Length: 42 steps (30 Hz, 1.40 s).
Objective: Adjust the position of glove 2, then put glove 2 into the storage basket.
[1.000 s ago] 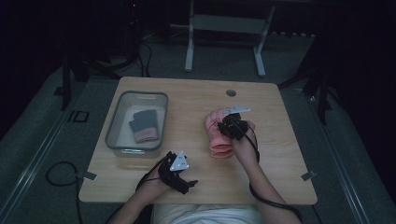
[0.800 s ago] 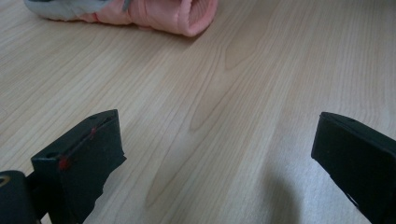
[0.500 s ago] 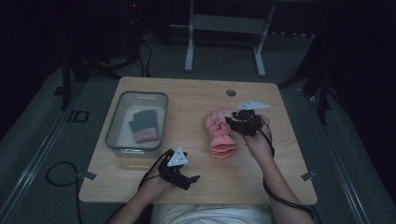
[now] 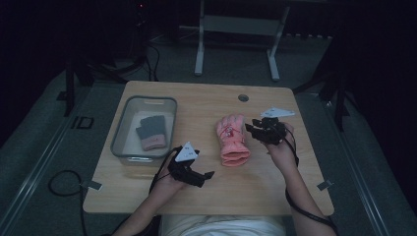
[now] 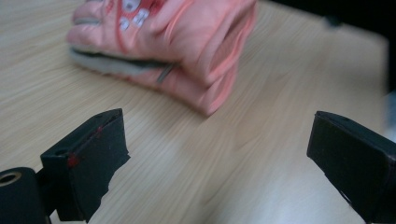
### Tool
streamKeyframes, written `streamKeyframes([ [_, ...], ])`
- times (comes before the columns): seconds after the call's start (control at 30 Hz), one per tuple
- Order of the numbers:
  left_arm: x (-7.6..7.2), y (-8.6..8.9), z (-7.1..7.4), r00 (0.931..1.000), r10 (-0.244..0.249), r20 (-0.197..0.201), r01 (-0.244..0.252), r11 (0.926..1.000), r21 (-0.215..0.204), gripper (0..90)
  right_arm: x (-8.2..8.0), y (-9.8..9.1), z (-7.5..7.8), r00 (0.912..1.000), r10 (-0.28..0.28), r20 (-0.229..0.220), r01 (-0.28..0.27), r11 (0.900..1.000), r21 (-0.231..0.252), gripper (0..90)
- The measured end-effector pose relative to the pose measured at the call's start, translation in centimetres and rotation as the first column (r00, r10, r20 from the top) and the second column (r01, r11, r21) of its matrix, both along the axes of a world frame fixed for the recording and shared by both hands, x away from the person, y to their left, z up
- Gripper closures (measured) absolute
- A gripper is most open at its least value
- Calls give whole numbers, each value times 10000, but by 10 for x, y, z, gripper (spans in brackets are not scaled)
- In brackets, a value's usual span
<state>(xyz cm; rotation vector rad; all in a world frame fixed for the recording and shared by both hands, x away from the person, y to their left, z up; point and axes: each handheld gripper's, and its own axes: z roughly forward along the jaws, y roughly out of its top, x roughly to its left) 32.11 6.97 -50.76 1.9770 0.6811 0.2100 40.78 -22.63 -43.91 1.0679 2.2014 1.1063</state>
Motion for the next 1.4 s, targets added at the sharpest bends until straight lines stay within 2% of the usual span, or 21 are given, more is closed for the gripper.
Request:
streamKeyframes([
  [0.03,2,-3,4,10000,8,6,-8,10000,32,44,1,0,0,10000,-13,-8,13,9999,101,627],
  [0.07,5,-6,9,9999,32,123,-35,9997,256,44,1,0,1,10000,7,11,-7,9999,168,633],
  [0.23,20,-25,31,9942,210,1059,-326,9934,1097,64,5,6,2,9999,46,125,-48,9998,190,640],
  [0.3,30,-32,38,9907,324,1321,-487,9914,1217,66,7,8,0,9999,64,110,-65,9999,112,640],
  [0.37,40,-37,43,9874,249,1562,-442,9917,1212,69,10,10,-4,10000,63,27,-63,10000,-4,641],
  [0.4,46,-40,45,9868,357,1579,-549,9913,1193,91,11,10,-6,10000,57,-14,-57,10000,-34,641],
  [0.43,53,-42,47,9857,486,1611,-684,9904,1199,152,12,11,-8,10000,44,-82,-44,10000,-17,641],
  [0.53,74,-46,51,9849,895,1483,-1075,9871,1184,186,18,12,-11,9996,-71,-261,74,9999,101,634],
  [0.6,86,-48,53,9798,1269,1547,-1462,9818,1209,263,24,14,-11,9990,-158,-417,169,9995,264,610],
  [0.67,94,-48,53,9766,1689,1328,-1840,9766,1111,263,27,19,-13,9984,-232,-522,246,9994,256,584],
  [0.8,109,-51,43,9749,2183,451,-2221,9679,1173,263,33,24,-26,9960,-349,-817,368,9991,220,528],
  [0.83,114,-52,38,9758,2183,131,-2181,9671,1312,262,35,24,-31,9939,-424,-1014,453,9986,272,517],
  [0.9,122,-55,24,9741,2123,-777,-1980,9670,1606,221,40,20,-41,9876,-569,-1460,631,9973,383,507],
  [0.97,128,-60,11,9643,2280,-1346,-1994,9598,1974,185,44,15,-50,9795,-562,-1937,699,9955,645,482],
  [1.03,133,-61,-2,9520,2304,-2013,-1950,9640,1809,186,47,10,-57,9678,-538,-2459,723,9951,667,447],
  [1.07,136,-61,-7,9443,2196,-2450,-1824,9692,1656,188,49,9,-60,9630,-521,-2646,672,9966,484,438],
  [1.13,140,-59,-17,9239,2180,-3144,-1854,9740,1304,204,52,7,-67,9539,-419,-2971,512,9984,237,417],
  [1.2,145,-58,-24,9020,2170,-3732,-1928,9760,1016,217,56,4,-74,9347,-336,-3537,552,9972,513,416],
  [1.3,148,-57,-33,8881,1963,-4155,-1849,9804,681,277,62,0,-82,9100,-166,-4143,645,9927,1019,406],
  [1.37,151,-57,-38,8796,1654,-4460,-1682,9852,337,333,63,0,-86,9024,3,-4310,603,9901,1269,436],
  [1.4,153,-56,-41,8715,1477,-4676,-1620,9867,96,381,63,0,-87,9002,143,-4353,528,9885,1416,475],
])
